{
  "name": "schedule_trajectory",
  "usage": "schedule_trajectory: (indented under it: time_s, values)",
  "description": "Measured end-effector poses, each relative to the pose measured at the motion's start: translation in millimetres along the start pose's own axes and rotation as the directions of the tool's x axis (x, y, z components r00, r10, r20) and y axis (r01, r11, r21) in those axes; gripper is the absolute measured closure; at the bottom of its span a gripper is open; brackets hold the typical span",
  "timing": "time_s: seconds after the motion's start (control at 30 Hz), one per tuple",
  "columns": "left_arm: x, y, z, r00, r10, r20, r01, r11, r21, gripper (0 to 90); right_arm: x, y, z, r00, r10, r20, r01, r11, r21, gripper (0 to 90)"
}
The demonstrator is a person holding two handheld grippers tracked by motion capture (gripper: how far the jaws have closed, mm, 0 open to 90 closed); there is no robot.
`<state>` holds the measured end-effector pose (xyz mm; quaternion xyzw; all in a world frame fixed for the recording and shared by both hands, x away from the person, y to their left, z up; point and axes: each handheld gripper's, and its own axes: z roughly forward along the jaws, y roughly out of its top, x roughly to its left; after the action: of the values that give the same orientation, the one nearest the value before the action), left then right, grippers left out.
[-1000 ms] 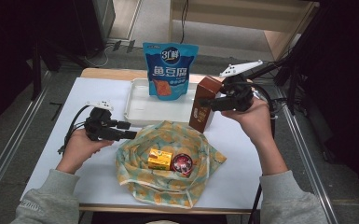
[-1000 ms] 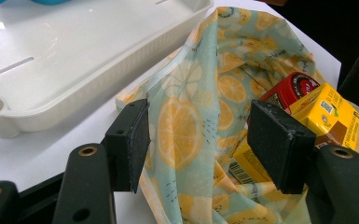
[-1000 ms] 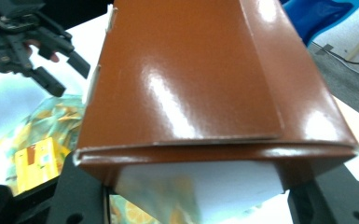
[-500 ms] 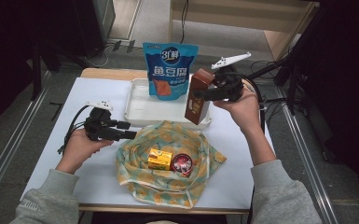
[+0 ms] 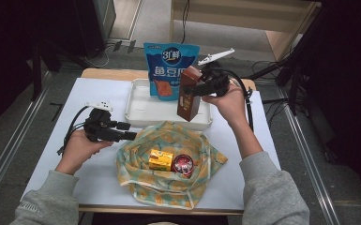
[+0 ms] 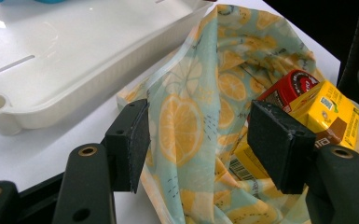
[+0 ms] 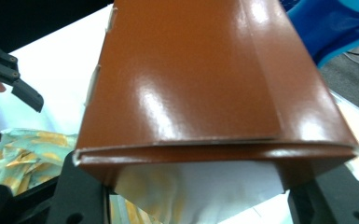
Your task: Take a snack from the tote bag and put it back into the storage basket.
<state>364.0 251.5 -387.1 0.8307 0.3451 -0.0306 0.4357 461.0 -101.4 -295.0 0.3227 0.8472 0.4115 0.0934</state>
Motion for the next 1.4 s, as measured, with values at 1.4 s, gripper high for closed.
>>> schedule_trajectory:
  time_s: [1.4]
  values:
    - [2.5,-11.4,-8.0,0.9995,-0.028,-0.014,0.028,0.9996,-0.01,39.2,16.9,30.6,111.8,0.9994,-0.002,-0.034,0.002,1.0,0.002,43.8]
